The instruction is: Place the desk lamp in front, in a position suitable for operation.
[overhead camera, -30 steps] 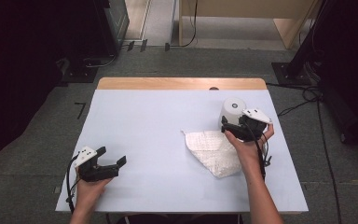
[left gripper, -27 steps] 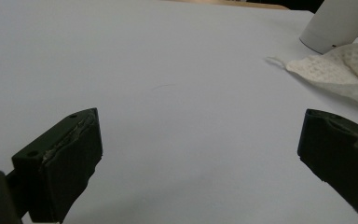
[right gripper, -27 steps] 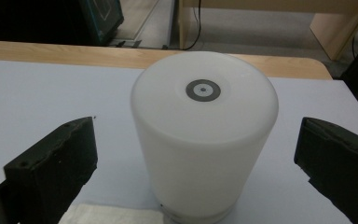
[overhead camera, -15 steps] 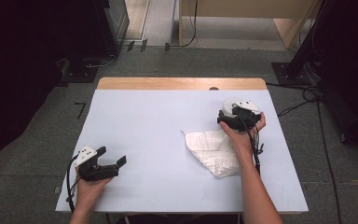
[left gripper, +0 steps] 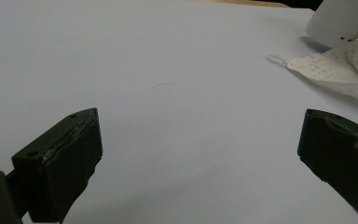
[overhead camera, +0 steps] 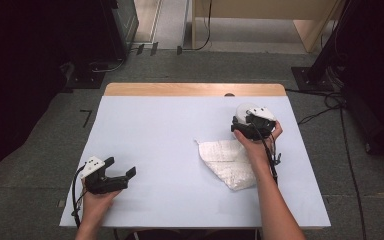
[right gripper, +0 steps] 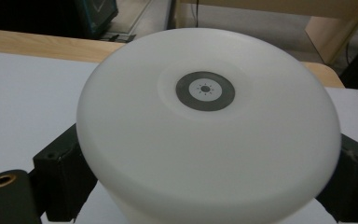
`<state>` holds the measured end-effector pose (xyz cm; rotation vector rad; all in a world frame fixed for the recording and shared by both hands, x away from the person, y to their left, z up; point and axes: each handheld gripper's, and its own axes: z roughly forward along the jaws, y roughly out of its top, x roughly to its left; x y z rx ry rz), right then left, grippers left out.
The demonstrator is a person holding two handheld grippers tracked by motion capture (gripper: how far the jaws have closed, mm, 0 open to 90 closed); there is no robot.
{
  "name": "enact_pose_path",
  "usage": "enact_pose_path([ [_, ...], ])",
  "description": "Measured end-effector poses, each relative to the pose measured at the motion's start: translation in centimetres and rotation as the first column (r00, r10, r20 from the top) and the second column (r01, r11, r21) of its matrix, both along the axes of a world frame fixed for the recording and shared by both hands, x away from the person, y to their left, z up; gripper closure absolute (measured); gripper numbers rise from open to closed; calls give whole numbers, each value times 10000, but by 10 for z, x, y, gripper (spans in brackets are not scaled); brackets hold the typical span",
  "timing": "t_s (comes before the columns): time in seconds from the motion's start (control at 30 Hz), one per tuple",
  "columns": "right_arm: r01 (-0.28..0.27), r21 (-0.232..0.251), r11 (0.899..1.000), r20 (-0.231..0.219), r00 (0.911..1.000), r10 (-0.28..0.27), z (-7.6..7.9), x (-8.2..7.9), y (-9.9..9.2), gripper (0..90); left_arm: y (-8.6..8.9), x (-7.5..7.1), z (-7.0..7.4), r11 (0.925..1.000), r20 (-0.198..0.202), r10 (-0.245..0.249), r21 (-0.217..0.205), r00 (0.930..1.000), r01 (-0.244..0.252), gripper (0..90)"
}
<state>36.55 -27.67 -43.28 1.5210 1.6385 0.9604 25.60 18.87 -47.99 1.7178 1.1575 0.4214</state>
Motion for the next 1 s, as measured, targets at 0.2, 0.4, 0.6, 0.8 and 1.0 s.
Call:
enact_pose_path([
  [0.2,-842,-211,9962,261,9961,847,17,-12,40,84,0,-1,1,10000,27,-16,-13,10000,16,0],
  [0.4,-1959,34,9806,476,9795,1955,21,-26,88,83,0,-1,2,10000,57,7,-42,10000,-7,0],
  [0.6,-2960,159,9551,311,9549,2954,14,-40,135,83,1,0,2,10000,90,-2,-47,10000,2,0],
  [0.8,-3358,723,9391,93,9418,3361,5,-48,157,83,0,0,2,10000,89,-22,-69,10000,23,0],
  [1.0,-3697,559,9275,-121,9286,3708,-9,-55,171,83,0,0,3,10000,96,-54,-46,9999,55,0],
])
